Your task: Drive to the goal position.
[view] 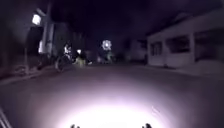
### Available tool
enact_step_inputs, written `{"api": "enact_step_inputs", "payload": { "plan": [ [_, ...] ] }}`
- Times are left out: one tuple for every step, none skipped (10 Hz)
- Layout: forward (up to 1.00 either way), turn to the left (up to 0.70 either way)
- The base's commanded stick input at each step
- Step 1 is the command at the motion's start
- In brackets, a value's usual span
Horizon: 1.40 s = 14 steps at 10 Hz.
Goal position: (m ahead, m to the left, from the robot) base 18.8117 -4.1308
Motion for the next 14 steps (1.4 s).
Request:
{"api": "enact_step_inputs", "payload": {
  "plan": [
    [0.85,0.0],
    [0.85,0.0],
    [0.85,0.0],
    [0.85,0.0],
    [0.85,0.0],
    [0.85,0.0],
    [0.85,0.0],
    [0.85,0.0],
    [0.85,0.0],
    [0.85,0.0],
    [0.85,0.0],
    [0.85,0.0],
    [0.85,0.0],
    [0.85,0.0]
  ]
}}
